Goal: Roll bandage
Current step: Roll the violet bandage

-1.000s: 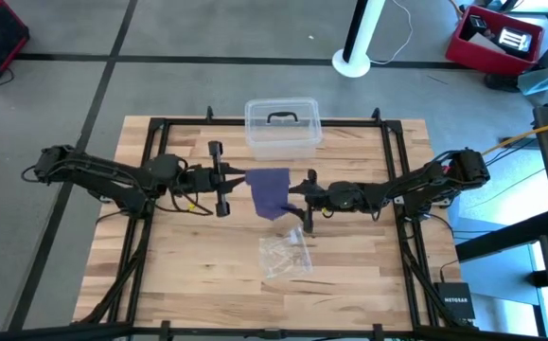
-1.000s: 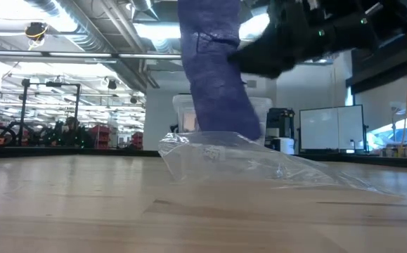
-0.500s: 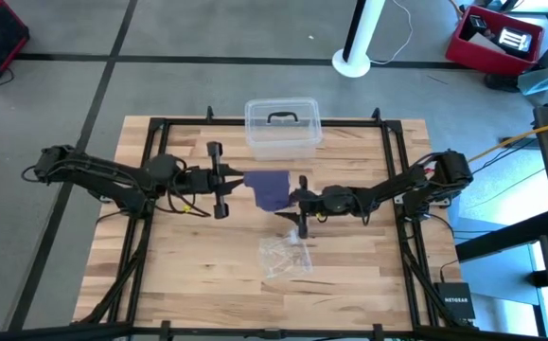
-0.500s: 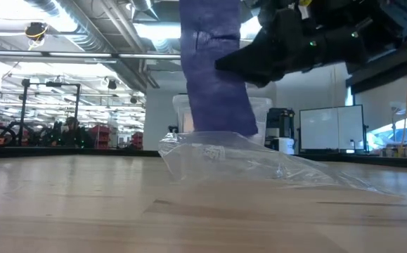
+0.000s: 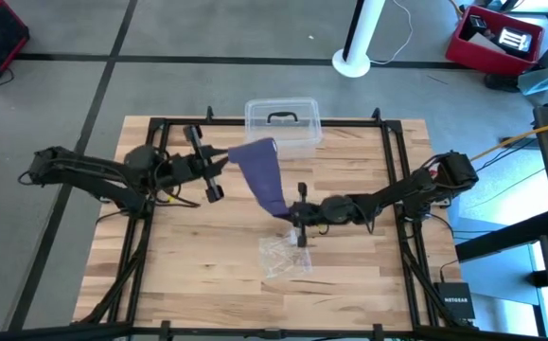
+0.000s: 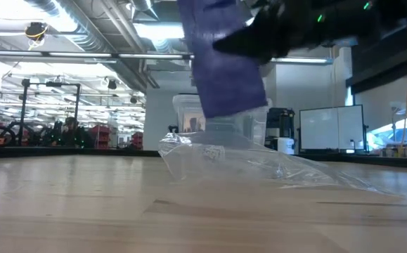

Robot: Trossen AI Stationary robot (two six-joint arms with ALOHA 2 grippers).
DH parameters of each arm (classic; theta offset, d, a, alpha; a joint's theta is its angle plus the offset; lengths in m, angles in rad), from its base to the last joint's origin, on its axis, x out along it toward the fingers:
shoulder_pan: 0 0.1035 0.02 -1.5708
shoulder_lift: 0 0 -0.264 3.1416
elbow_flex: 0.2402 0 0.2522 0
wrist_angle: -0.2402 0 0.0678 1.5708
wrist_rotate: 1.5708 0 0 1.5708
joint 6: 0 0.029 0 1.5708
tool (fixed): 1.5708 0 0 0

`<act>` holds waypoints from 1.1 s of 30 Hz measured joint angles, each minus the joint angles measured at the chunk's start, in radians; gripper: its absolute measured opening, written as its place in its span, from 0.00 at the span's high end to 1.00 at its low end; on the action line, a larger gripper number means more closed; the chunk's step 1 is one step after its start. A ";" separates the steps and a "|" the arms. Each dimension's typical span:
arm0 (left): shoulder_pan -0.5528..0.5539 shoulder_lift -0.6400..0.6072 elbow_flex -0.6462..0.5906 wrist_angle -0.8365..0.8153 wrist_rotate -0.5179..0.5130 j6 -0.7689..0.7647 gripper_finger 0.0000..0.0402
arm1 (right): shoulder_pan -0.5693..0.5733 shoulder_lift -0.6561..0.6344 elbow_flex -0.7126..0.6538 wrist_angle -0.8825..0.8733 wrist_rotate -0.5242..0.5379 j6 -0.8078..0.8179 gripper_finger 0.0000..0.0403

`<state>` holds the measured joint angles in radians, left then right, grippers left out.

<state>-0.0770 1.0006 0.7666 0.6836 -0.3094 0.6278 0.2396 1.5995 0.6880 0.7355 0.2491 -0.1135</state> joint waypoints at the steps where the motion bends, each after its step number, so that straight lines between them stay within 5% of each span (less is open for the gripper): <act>1: 0.009 -0.015 0.000 -0.023 -0.016 0.009 0.97 | 0.016 -0.009 0.007 -0.009 0.008 -0.001 0.99; 7: 0.088 -0.052 0.000 -0.149 -0.073 0.057 0.97 | 0.078 -0.057 0.100 -0.046 0.021 -0.026 0.99; 16: 0.159 -0.043 -0.041 -0.258 -0.130 0.150 0.99 | 0.144 -0.078 0.396 -0.359 0.014 -0.185 0.99; 23: 0.156 -0.043 -0.106 -0.280 -0.131 0.138 0.99 | 0.168 -0.078 0.601 -0.512 0.033 -0.307 0.99; 33: 0.085 -0.014 -0.201 -0.275 -0.119 -0.015 1.00 | 0.096 -0.078 0.773 -0.517 0.106 -0.332 0.99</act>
<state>0.0083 0.9867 0.5660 0.4089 -0.4286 0.6125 0.3360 1.5211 1.4609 0.2186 0.3547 -0.4458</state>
